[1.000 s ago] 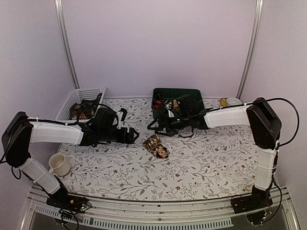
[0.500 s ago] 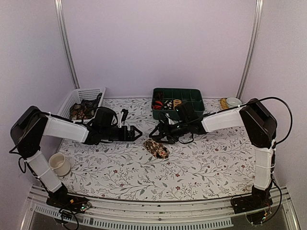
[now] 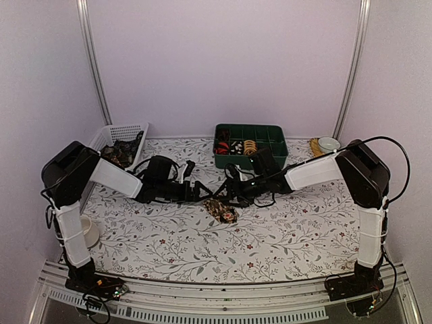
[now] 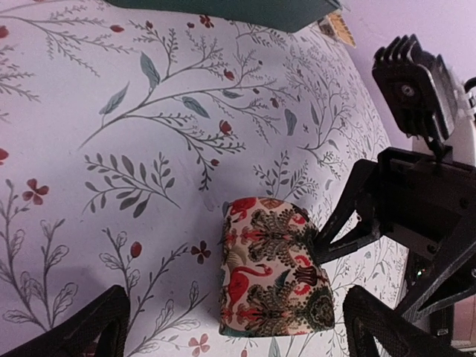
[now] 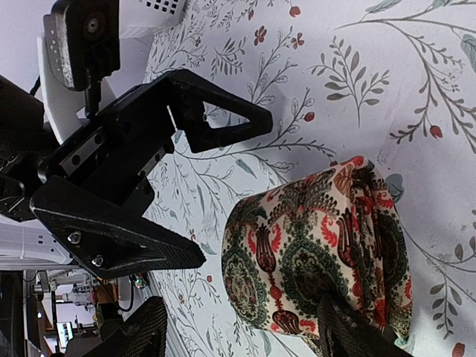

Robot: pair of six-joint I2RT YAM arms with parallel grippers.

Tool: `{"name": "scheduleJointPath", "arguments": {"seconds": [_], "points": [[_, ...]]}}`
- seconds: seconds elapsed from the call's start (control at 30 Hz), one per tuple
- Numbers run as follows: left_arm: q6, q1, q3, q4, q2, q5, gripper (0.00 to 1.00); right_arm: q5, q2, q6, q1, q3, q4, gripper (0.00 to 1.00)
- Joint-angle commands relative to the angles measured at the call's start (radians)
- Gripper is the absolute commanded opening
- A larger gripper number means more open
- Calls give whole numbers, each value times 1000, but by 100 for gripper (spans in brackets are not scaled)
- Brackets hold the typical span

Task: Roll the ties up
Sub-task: Roll the tie at the center of the board.

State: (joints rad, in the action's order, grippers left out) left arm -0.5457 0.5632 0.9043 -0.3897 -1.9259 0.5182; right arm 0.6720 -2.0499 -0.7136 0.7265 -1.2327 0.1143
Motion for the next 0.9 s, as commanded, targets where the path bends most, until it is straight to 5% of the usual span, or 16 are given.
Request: {"name": "scheduleJointPath", "arguments": {"seconds": [0.0, 0.73, 0.87], "points": [[-18, -12, 42, -55, -77, 99, 100, -29, -55, 10, 7, 33, -28, 69], [-56, -1, 93, 54, -190, 202, 82, -73, -40, 60, 22, 85, -41, 62], [-62, -2, 77, 31, -178, 189, 86, -95, -19, 83, 23, 54, -90, 64]]}}
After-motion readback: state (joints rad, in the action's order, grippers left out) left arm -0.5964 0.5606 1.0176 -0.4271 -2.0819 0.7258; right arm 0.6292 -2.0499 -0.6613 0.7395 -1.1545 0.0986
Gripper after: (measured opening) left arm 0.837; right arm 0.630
